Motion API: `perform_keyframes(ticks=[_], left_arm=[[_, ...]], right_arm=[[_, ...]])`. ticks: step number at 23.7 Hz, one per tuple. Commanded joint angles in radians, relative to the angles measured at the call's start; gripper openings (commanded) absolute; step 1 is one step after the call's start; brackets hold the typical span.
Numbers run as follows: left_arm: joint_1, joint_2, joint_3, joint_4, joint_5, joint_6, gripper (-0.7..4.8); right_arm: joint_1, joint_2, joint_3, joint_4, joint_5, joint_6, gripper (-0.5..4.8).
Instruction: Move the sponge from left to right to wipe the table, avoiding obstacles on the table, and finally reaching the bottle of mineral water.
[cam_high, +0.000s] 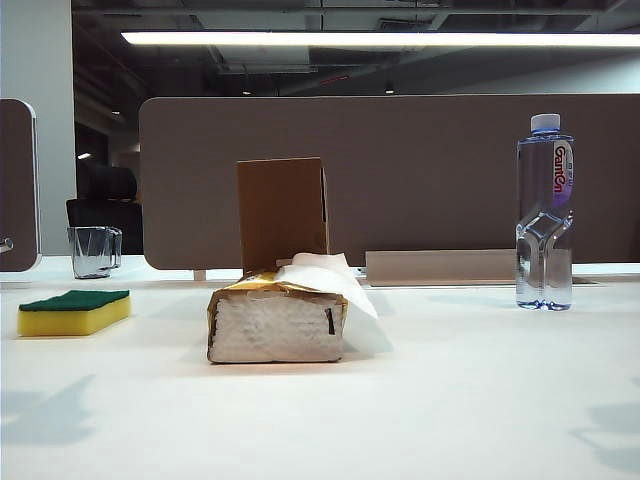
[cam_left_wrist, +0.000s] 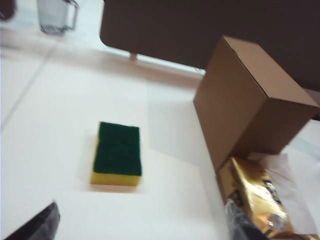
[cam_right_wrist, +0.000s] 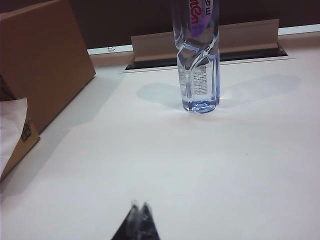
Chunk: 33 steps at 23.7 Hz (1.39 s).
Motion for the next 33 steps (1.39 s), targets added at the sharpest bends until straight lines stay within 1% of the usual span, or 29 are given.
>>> perform_keyframes(ticks=[1,3,4,5,7,8,10,16,20,21,26,30,33], left_arm=[[0.0,0.08,0.035,0.057,0.065,0.0,4.67],[0.001,0.159,0.073,0.068,0.075,0.003,4.68],[0.001,0.232,0.111,0.069,0.079,0.004,4.79],[0.001,0.282,0.14,0.068,0.079,0.007,4.79],[0.001,0.41,0.217,0.068,0.077,0.008,4.79],[0.001,0.487,0.266,0.068,0.077,0.03,4.79],[0.005,0.6,0.343,0.069,0.077,0.034,4.79],[0.006,0.864,0.493,0.072,0.09,0.05,4.79],[0.011,0.981,0.544,0.074,0.098,0.062,4.79],[0.02,1.022,0.558,0.077,0.112,0.063,4.79],[0.06,1.116,0.568,0.108,0.128,0.072,4.79],[0.111,1.191,0.569,0.111,0.211,0.072,4.79],[0.119,1.25,0.569,0.115,0.222,0.092,4.79]], right_arm=[[0.0,0.0,-0.002,0.018,-0.005,0.002,0.0],[0.0,0.0,-0.002,0.018,-0.005,0.002,0.0],[0.0,0.0,-0.002,0.018,-0.005,0.002,0.0],[0.0,0.0,-0.002,0.018,-0.005,0.002,0.0],[0.0,0.0,-0.002,0.018,-0.005,0.002,0.0],[0.0,0.0,-0.002,0.018,-0.005,0.002,-0.01],[0.0,0.0,-0.002,0.018,-0.005,0.002,-0.01],[0.001,0.0,-0.002,0.017,-0.005,0.02,-0.01],[0.001,0.0,-0.002,0.018,-0.005,0.02,-0.01],[0.001,0.0,-0.002,0.018,-0.005,0.02,-0.01],[0.001,0.0,-0.002,0.017,-0.005,0.02,-0.01],[0.001,0.0,-0.002,0.018,-0.005,0.021,-0.01],[0.0,0.0,-0.002,0.017,-0.005,0.021,-0.01]])
